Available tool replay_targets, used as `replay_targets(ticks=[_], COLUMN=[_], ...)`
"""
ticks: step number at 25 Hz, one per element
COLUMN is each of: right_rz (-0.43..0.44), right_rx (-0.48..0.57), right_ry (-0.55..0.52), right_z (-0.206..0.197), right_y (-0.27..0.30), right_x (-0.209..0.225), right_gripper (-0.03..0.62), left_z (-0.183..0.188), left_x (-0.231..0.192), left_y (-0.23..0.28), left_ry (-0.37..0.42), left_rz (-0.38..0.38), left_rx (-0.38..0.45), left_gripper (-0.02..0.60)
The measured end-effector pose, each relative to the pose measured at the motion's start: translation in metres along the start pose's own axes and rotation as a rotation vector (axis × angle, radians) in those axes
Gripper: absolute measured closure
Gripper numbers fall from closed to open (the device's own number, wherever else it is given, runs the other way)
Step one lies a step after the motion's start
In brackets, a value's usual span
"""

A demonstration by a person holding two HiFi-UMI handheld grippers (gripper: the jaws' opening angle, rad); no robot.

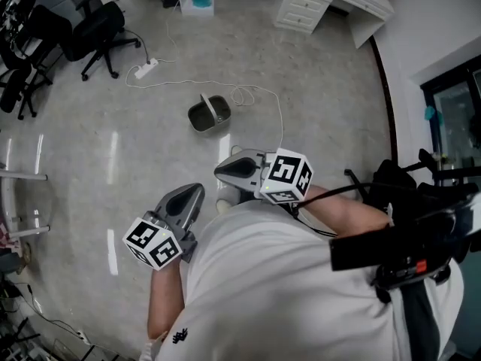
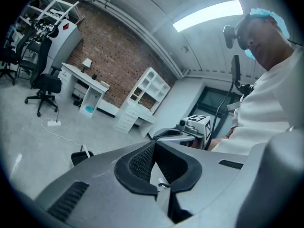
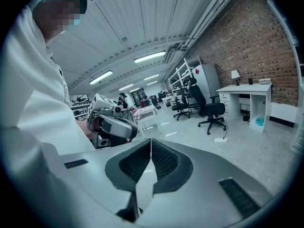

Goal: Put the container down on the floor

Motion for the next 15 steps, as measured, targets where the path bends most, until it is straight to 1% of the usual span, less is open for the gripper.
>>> replay_targets(ticks=[15], right_rz=[-0.003], right_rx=[-0.01], right_ry=[-0.009], right_z=[-0.0061], right_y=[0.0025], right_x=[0.0046], right_gripper=[0.577], left_z=[-0.0071], left_x=[-0.0086], left_y=[0.0098], left_ry=[-0.004], left_rz=[0.001], left_rx=[-0.013], left_gripper=[0.572])
Point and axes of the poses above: the fingertips, and each gripper's own axes: y forward along the fingers, x to its right, z out of its top, the point moved 3 cm from there along -y, backward along the fingers, and after that the axes turned 2 degrees about -z, right-handed, at the moved point
